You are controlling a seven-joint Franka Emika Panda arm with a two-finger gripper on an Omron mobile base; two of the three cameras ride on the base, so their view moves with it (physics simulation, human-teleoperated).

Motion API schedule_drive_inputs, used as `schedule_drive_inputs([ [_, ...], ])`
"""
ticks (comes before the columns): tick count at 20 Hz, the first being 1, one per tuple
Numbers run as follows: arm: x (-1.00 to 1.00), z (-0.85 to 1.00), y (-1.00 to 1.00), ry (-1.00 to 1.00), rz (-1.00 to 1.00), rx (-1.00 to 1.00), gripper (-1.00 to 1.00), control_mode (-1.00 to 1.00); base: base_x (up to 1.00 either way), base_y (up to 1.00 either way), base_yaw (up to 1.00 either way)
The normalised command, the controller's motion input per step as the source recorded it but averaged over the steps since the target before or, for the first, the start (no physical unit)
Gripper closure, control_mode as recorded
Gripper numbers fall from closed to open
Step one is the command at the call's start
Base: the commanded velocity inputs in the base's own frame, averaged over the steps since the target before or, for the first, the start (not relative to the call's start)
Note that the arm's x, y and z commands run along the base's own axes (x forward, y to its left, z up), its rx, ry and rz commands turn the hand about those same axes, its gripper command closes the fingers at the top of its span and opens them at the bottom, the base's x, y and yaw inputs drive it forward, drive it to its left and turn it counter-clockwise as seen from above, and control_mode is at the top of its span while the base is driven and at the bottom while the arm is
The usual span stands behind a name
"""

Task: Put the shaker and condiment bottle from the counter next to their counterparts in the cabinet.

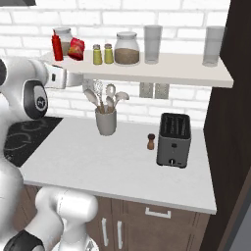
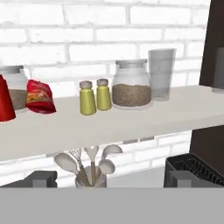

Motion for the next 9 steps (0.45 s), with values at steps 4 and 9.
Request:
schedule_drive_inputs([
  [4, -1.00, 0.00, 0.03, -0.02, 0.00, 0.00, -1.00, -1.00, 0.00, 0.00, 0.00],
  [9, -1.00, 0.00, 0.04, 0.00, 0.00, 0.00, -1.00, -1.00, 0.00, 0.00, 0.00],
])
